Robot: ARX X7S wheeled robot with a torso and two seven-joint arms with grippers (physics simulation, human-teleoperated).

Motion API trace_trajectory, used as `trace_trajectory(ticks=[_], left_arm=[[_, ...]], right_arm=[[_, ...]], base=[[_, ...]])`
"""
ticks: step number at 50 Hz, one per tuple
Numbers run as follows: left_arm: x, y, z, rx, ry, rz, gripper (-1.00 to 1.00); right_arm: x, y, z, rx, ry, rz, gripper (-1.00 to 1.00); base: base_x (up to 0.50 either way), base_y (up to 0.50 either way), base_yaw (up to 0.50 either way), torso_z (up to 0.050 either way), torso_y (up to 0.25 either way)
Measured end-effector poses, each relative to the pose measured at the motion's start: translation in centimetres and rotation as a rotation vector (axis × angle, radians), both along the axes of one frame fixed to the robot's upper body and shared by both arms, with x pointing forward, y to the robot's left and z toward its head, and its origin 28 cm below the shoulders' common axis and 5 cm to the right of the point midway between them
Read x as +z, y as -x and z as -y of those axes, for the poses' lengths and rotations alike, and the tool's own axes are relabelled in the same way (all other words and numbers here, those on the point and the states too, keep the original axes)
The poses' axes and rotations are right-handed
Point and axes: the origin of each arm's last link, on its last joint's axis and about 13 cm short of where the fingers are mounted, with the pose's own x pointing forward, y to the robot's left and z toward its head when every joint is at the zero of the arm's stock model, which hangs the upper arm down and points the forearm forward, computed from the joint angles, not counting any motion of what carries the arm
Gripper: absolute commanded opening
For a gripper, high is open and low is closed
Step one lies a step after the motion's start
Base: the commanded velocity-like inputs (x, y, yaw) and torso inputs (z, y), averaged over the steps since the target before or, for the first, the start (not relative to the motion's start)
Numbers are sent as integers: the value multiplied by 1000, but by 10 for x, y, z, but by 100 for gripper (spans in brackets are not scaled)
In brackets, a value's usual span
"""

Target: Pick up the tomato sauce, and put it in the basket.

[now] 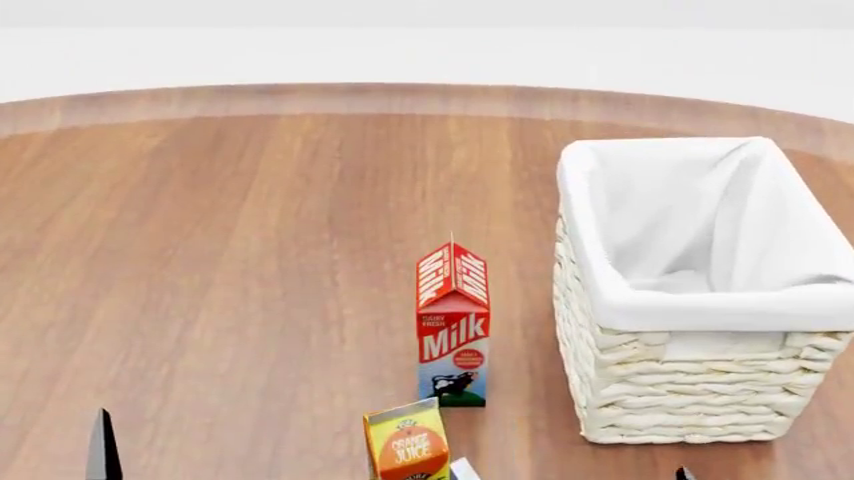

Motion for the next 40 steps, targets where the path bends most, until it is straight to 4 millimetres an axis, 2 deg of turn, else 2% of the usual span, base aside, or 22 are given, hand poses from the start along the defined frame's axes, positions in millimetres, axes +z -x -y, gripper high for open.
trace_trajectory(ticks=[18,28,40], left_arm=[[-3,-3,1,6,-7,-15,100],[-4,-3,2,8,-9,-17,100],[-5,-3,2,8,-14,-21,100]], right_arm=[[-50,36,17,-35,16,-231,100],[-75,52,19,-52,18,-320,100],[-97,62,15,-31,26,-387,100]], base=[[0,0,0,0,0],[0,0,0,0,0],[0,0,0,0,0]])
